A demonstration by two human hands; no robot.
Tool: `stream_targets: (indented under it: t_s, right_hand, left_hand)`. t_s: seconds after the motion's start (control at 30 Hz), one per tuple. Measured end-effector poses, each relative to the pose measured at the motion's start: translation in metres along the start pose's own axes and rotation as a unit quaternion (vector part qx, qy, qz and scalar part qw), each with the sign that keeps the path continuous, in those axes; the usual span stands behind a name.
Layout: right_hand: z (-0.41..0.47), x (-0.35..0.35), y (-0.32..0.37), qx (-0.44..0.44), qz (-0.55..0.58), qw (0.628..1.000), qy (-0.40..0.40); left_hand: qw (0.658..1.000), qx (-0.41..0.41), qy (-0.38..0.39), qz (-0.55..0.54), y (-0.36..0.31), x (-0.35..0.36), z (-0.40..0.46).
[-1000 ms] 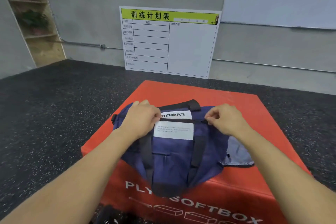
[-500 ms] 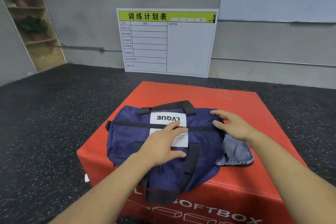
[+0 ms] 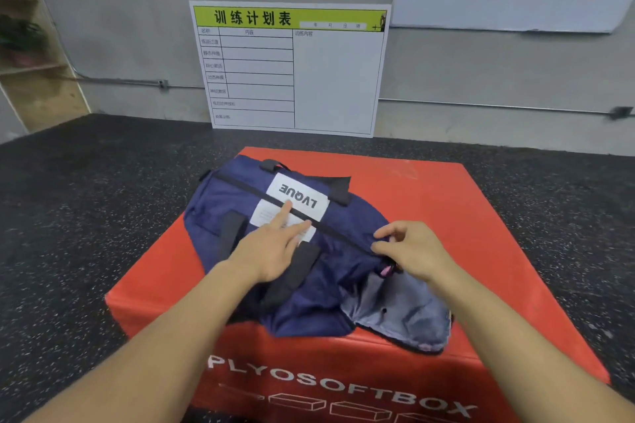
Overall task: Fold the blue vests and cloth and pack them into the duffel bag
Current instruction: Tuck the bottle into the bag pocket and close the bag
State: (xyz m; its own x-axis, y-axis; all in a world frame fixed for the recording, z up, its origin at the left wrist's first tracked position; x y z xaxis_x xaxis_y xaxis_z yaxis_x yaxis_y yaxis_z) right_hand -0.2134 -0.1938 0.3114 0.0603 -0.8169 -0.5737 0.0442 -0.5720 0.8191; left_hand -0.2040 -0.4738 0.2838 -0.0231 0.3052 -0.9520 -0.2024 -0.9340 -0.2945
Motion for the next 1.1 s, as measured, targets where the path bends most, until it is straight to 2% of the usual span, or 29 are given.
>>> stream_targets:
  t_s: [0.17, 0.2, 0.27, 0.33, 0.4, 0.5, 0.6, 0.7, 0.83, 0.97, 1.1]
  right_hand:
    - [-0.028, 0.039, 0.023, -0.04, 0.06, 0.99, 0.121]
    - [-0.03, 0.044, 0.025, -0.054, 0.061, 0.987, 0.138]
    - [-0.03, 0.044, 0.026, -0.077, 0.068, 0.983, 0.149]
    - [-0.031, 0.036, 0.02, -0.098, 0.081, 0.981, 0.148]
    - [-0.033, 0.024, 0.009, -0.122, 0.073, 0.98, 0.139]
    - [-0.034, 0.01, -0.019, -0.139, 0.044, 0.982, 0.124]
    - [-0.035, 0.002, -0.052, -0.147, -0.006, 0.984, 0.104]
    - [-0.038, -0.004, -0.084, -0.132, -0.073, 0.985, 0.082]
    - [-0.035, -0.001, -0.109, -0.098, -0.162, 0.974, 0.127]
    - [-0.029, 0.001, -0.116, -0.064, -0.174, 0.965, 0.184]
    - [-0.02, 0.002, -0.118, -0.032, -0.126, 0.973, 0.191]
  left_hand:
    - [0.993, -0.082, 0.061, -0.058, 0.032, -0.006, 0.015]
    - [0.992, -0.096, 0.057, -0.06, 0.031, -0.007, 0.012]
    - [0.996, -0.09, -0.002, -0.013, 0.023, -0.012, 0.003]
    - [0.994, -0.058, -0.086, 0.023, 0.007, -0.016, -0.007]
    - [0.991, 0.005, -0.135, 0.023, -0.015, -0.015, -0.016]
    - [0.977, 0.136, -0.162, 0.027, -0.055, -0.004, -0.022]
    - [0.966, 0.202, -0.144, 0.071, -0.087, 0.008, -0.021]
    - [0.97, 0.191, -0.098, 0.114, -0.097, 0.021, -0.015]
    - [0.976, 0.158, -0.114, 0.098, -0.098, 0.026, -0.011]
    - [0.98, 0.131, -0.143, 0.045, -0.112, 0.016, -0.006]
    - [0.978, 0.13, -0.157, 0.052, -0.119, -0.002, 0.004]
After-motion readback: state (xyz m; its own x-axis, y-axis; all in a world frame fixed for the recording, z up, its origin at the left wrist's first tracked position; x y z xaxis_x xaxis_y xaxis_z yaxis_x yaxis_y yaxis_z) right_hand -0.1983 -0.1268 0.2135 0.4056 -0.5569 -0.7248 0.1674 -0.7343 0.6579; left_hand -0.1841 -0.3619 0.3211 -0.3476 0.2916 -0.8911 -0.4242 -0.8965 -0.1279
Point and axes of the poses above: each hand's wrist, its own z-axis towards the middle knuckle, its own x-axis out of the palm, y = z × x, the point moved 3 cm from there along z, towards the middle knuckle, and after that the axes turned 2 degrees about -z, right-handed, at the moved point
